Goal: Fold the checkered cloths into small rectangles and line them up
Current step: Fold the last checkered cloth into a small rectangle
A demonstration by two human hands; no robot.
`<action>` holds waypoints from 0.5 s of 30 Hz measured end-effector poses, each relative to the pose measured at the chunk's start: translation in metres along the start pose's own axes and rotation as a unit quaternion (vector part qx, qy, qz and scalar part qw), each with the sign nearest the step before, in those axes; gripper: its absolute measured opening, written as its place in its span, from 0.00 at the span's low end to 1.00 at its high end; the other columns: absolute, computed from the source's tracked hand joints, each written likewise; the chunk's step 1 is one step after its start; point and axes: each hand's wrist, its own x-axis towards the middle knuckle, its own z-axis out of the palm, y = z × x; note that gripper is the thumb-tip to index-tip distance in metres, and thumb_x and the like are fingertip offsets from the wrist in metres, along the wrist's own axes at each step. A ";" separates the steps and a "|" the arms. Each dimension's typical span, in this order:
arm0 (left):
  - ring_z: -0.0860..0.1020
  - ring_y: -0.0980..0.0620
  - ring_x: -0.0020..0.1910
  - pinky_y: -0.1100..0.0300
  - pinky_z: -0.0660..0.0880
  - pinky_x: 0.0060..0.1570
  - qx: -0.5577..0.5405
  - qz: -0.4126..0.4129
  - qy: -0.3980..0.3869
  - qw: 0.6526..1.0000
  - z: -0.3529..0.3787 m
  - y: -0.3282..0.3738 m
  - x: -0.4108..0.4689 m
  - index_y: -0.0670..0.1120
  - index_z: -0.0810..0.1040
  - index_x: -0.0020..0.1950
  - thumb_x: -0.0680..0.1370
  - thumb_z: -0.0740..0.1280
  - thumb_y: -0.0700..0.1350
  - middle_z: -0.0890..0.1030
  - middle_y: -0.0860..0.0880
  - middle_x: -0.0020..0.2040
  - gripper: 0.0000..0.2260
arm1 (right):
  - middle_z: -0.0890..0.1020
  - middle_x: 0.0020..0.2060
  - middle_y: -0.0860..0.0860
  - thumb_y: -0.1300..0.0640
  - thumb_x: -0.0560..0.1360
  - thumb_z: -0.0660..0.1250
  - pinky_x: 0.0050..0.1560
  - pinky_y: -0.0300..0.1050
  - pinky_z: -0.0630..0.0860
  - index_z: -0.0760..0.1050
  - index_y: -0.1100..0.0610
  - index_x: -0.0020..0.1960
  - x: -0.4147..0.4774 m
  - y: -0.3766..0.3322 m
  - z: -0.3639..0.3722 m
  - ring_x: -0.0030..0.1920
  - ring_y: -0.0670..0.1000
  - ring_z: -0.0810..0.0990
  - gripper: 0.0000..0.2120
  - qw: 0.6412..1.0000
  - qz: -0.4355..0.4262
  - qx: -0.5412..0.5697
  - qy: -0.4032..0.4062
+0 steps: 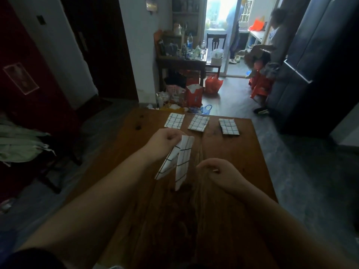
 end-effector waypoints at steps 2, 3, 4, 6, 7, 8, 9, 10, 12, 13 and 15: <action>0.82 0.63 0.51 0.65 0.75 0.51 -0.015 0.019 -0.022 0.999 0.003 0.007 -0.001 0.50 0.84 0.60 0.85 0.62 0.42 0.85 0.55 0.53 0.11 | 0.81 0.49 0.38 0.62 0.81 0.64 0.53 0.36 0.78 0.78 0.44 0.54 0.005 0.006 -0.014 0.52 0.35 0.79 0.12 0.997 -0.023 -0.030 0.068; 0.82 0.62 0.53 0.65 0.76 0.53 -0.021 0.027 -0.031 0.999 0.004 0.010 -0.001 0.49 0.84 0.60 0.85 0.62 0.41 0.85 0.55 0.54 0.11 | 0.80 0.49 0.38 0.61 0.80 0.65 0.51 0.34 0.77 0.78 0.44 0.54 0.007 0.008 -0.020 0.51 0.34 0.79 0.12 0.994 -0.033 -0.040 0.097; 0.82 0.61 0.54 0.63 0.76 0.55 -0.025 0.034 -0.039 0.998 0.005 0.012 0.000 0.48 0.84 0.60 0.85 0.62 0.41 0.86 0.54 0.54 0.11 | 0.79 0.49 0.38 0.61 0.80 0.65 0.49 0.31 0.77 0.78 0.46 0.56 0.011 0.009 -0.026 0.49 0.35 0.79 0.11 0.991 -0.039 -0.049 0.119; 0.83 0.58 0.54 0.59 0.78 0.57 -0.030 0.047 -0.055 0.997 0.006 0.015 0.000 0.47 0.84 0.60 0.85 0.62 0.41 0.86 0.54 0.53 0.11 | 0.77 0.51 0.37 0.57 0.80 0.66 0.47 0.31 0.75 0.78 0.48 0.60 0.020 0.007 -0.036 0.48 0.36 0.78 0.10 0.985 -0.046 -0.076 0.148; 0.83 0.57 0.54 0.57 0.79 0.57 -0.031 0.049 -0.062 0.996 0.006 0.016 0.000 0.47 0.84 0.60 0.85 0.62 0.40 0.86 0.54 0.53 0.11 | 0.77 0.52 0.38 0.53 0.80 0.64 0.50 0.33 0.75 0.78 0.48 0.61 0.025 0.005 -0.040 0.50 0.38 0.78 0.11 0.982 -0.052 -0.097 0.154; 0.84 0.54 0.53 0.55 0.80 0.56 -0.032 0.051 -0.067 0.996 0.005 0.017 0.000 0.47 0.84 0.60 0.85 0.62 0.40 0.86 0.53 0.53 0.11 | 0.78 0.54 0.40 0.48 0.79 0.62 0.54 0.37 0.76 0.78 0.48 0.62 0.030 0.003 -0.042 0.52 0.39 0.77 0.14 0.980 -0.057 -0.118 0.148; 0.84 0.50 0.53 0.52 0.81 0.56 -0.032 0.054 -0.070 0.996 0.004 0.017 -0.001 0.48 0.84 0.60 0.85 0.62 0.40 0.86 0.51 0.53 0.11 | 0.79 0.57 0.42 0.44 0.78 0.59 0.58 0.40 0.76 0.78 0.47 0.63 0.034 0.000 -0.043 0.56 0.41 0.76 0.18 0.976 -0.063 -0.154 0.138; 0.84 0.47 0.53 0.51 0.81 0.55 -0.035 0.060 -0.073 0.995 0.003 0.018 -0.001 0.47 0.84 0.60 0.85 0.62 0.40 0.86 0.50 0.52 0.11 | 0.80 0.59 0.42 0.41 0.78 0.58 0.60 0.40 0.75 0.78 0.47 0.64 0.039 -0.002 -0.043 0.58 0.41 0.76 0.20 0.973 -0.071 -0.177 0.129; 0.84 0.48 0.54 0.54 0.81 0.56 -0.051 0.074 -0.083 0.993 0.001 0.018 -0.003 0.45 0.84 0.60 0.85 0.62 0.39 0.86 0.49 0.53 0.11 | 0.80 0.57 0.42 0.45 0.79 0.63 0.55 0.31 0.72 0.78 0.49 0.63 0.042 -0.011 -0.042 0.54 0.38 0.77 0.17 0.979 -0.073 -0.156 0.108; 0.84 0.49 0.55 0.57 0.81 0.55 -0.062 0.079 -0.088 0.991 -0.001 0.019 -0.004 0.44 0.84 0.60 0.85 0.63 0.39 0.86 0.49 0.54 0.11 | 0.80 0.54 0.41 0.48 0.80 0.66 0.49 0.28 0.72 0.79 0.50 0.62 0.042 -0.014 -0.041 0.50 0.36 0.77 0.13 0.983 -0.074 -0.140 0.097; 0.84 0.51 0.54 0.61 0.80 0.52 -0.084 0.079 -0.092 0.989 -0.004 0.018 -0.007 0.42 0.83 0.60 0.85 0.62 0.39 0.86 0.48 0.54 0.11 | 0.80 0.47 0.39 0.52 0.80 0.67 0.43 0.28 0.71 0.80 0.51 0.57 0.042 -0.016 -0.033 0.44 0.36 0.78 0.07 0.986 -0.081 -0.127 0.072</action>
